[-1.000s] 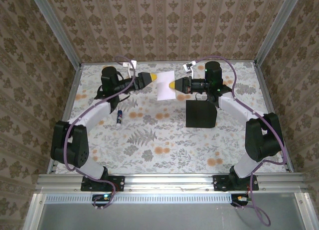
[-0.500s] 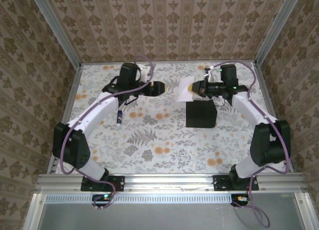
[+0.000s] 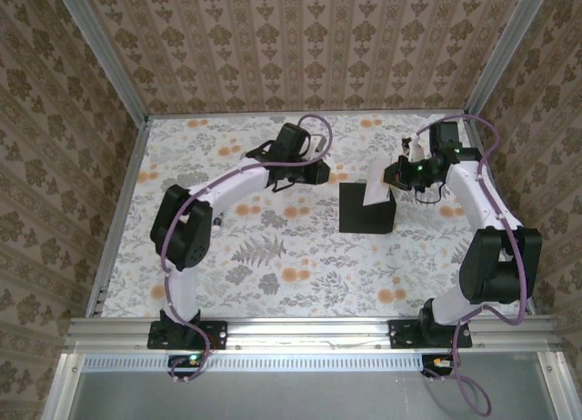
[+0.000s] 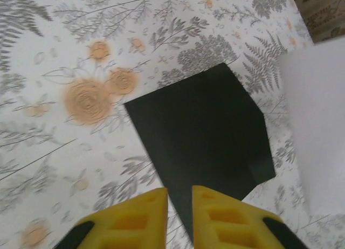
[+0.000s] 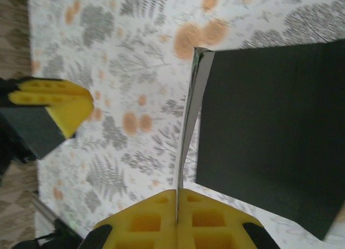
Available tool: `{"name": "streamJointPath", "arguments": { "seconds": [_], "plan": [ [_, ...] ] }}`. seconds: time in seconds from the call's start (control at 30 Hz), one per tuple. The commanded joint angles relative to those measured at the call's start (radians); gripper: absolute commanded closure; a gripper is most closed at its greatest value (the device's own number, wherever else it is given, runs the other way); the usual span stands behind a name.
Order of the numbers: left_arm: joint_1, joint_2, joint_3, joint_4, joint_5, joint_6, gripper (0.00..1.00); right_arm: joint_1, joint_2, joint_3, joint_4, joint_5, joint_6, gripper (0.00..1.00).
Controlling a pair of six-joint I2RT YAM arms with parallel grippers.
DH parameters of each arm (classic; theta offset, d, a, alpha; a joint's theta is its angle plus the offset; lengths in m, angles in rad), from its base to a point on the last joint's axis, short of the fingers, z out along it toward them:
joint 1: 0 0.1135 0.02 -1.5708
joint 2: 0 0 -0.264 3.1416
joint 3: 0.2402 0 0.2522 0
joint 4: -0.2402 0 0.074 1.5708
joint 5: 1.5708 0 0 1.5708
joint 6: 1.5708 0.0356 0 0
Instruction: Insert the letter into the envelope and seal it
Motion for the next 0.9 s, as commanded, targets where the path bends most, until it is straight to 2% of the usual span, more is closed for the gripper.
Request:
{"name": "streamJointPath", "arguments": {
  "seconds": [0.0,0.1,0.33,0.87],
  "plan": [
    [-0.015,0.062,0.072,0.02,0.018,-0.028,0.91,-0.001,0.036,0.025,-0.116,0.154,-0.108,1.0],
    [-0.029,0.108,0.1,0.027,0.021,-0.032,1.0,-0.001,0.059,0.023,-0.138,0.218,-0.151,1.0],
    [-0.046,0.204,0.155,0.028,0.032,-0.045,1.0,-0.009,0.104,-0.011,-0.085,0.272,-0.193,1.0],
    [-0.063,0.332,0.234,0.02,0.049,-0.036,1.0,-0.041,0.222,0.039,-0.083,0.24,-0.28,1.0]
  ]
}}
